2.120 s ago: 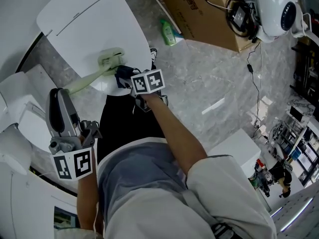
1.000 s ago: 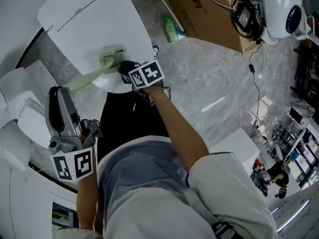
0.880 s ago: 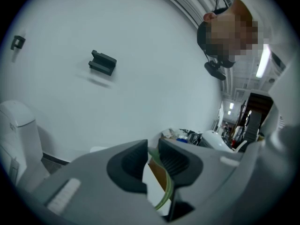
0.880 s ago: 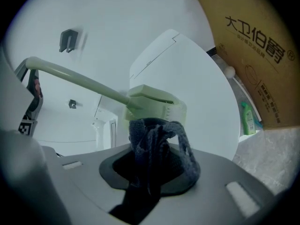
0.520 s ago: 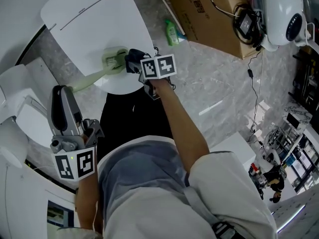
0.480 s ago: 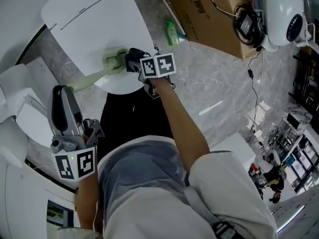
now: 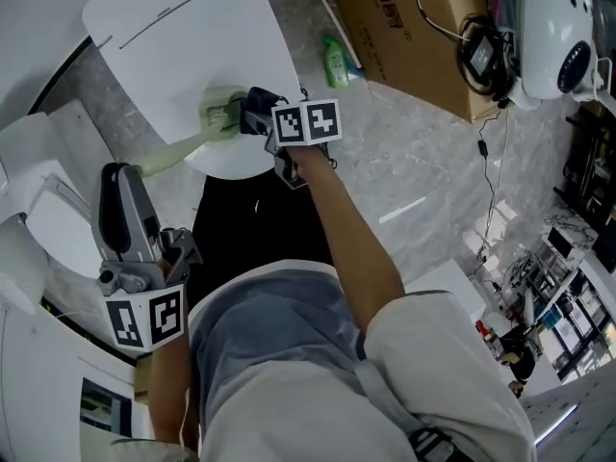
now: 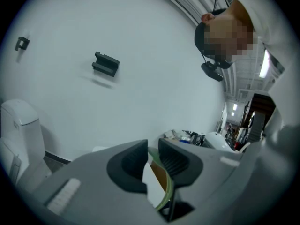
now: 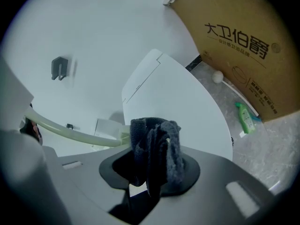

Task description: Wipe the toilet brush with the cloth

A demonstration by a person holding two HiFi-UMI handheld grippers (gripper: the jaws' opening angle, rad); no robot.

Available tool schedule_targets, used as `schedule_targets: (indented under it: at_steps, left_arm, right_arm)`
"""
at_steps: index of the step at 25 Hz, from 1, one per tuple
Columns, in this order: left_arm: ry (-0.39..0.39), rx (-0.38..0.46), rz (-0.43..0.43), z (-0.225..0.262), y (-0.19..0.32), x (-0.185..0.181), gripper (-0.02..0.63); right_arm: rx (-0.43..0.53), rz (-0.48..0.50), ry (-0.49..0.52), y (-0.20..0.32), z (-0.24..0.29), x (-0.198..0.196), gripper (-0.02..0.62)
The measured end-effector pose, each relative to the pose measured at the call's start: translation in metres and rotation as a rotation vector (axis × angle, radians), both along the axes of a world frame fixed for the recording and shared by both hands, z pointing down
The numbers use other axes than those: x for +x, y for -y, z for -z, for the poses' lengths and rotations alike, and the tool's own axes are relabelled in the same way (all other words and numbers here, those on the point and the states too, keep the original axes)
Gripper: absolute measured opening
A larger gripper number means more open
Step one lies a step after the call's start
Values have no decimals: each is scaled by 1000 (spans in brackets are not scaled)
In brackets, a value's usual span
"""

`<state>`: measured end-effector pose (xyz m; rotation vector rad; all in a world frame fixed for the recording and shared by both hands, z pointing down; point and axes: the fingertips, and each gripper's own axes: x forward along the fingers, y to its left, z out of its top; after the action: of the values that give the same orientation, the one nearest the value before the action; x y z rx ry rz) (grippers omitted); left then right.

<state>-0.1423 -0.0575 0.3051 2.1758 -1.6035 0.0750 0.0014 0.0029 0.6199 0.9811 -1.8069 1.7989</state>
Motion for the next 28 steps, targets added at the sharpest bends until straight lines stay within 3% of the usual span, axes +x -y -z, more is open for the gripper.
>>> schedule_targets:
  at_steps: [11, 16, 18, 28]
  left_arm:
    - [-4, 0, 15, 0, -1, -2, 0]
    - [-4, 1, 17, -1, -1, -3, 0]
    - [-5, 1, 17, -2, -1, -2, 0]
    - [-18, 11, 18, -1, -2, -4, 0]
  right_arm:
    - [42, 28, 5, 10, 7, -18, 106]
    - [70, 144, -191, 12, -12, -16, 104]
    - [70, 136, -216, 13, -15, -14, 104]
    - [50, 34, -98, 10, -2, -26, 104]
